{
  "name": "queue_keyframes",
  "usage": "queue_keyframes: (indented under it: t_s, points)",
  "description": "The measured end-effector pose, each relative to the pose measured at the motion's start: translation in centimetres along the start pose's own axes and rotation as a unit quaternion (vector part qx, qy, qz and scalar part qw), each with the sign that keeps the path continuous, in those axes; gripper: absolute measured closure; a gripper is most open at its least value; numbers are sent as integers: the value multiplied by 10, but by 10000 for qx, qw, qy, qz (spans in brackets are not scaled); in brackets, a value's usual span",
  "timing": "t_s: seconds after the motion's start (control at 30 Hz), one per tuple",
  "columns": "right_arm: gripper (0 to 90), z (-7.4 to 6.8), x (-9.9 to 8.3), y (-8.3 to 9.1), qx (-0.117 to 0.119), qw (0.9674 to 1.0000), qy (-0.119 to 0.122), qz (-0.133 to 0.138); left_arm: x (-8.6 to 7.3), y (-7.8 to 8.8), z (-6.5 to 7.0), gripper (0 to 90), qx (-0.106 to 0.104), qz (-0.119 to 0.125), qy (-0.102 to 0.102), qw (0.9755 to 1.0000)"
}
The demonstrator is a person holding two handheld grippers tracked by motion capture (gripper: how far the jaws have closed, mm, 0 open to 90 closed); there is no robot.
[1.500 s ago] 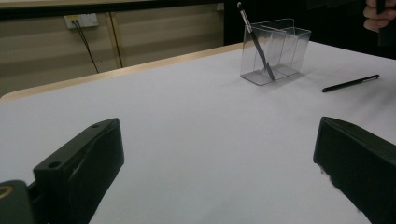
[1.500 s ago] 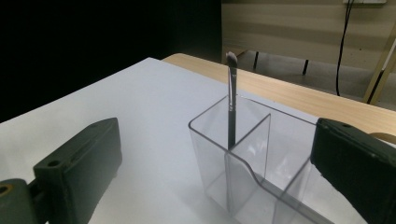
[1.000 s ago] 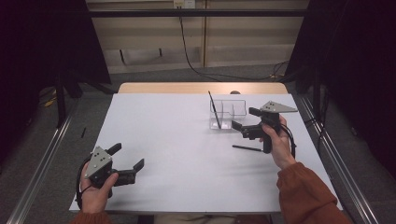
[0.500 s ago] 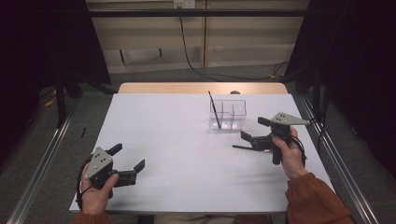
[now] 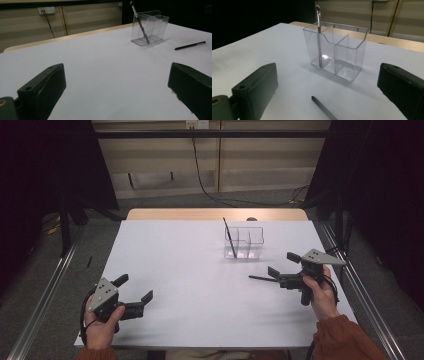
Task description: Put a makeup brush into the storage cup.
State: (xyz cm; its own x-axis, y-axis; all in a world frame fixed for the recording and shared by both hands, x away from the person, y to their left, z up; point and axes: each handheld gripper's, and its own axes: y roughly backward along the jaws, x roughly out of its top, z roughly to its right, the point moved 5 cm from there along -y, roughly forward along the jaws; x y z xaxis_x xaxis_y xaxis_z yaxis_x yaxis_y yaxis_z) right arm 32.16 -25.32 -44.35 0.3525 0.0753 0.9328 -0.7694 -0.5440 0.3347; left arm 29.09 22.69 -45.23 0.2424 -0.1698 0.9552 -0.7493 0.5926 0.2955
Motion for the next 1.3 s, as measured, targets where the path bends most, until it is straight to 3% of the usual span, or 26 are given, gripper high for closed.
queue_keyframes:
  t_s: [0.33, 0.53, 0.7, 0.9, 1.3]
  points:
    - [25, 4, -14, 30, -187, 9998, 42, 28, 0, 2, 2, 16, 6, 2, -44, 10000]
    - [23, 7, -24, 45, -287, 9995, -113, 115, 0, 3, 4, 16, -20, -25, -72, 10000]
    - [23, 7, -31, 54, -329, 9994, -101, 70, 0, 7, 5, 15, 4, 11, -41, 10000]
    - [23, 4, -36, 57, -375, 9993, 35, 41, 0, 8, 4, 16, 10, 37, 5, 10000]
    - [20, 4, -35, 53, -212, 9997, 74, -2, -1, 6, 3, 16, -5, -5, -18, 10000]
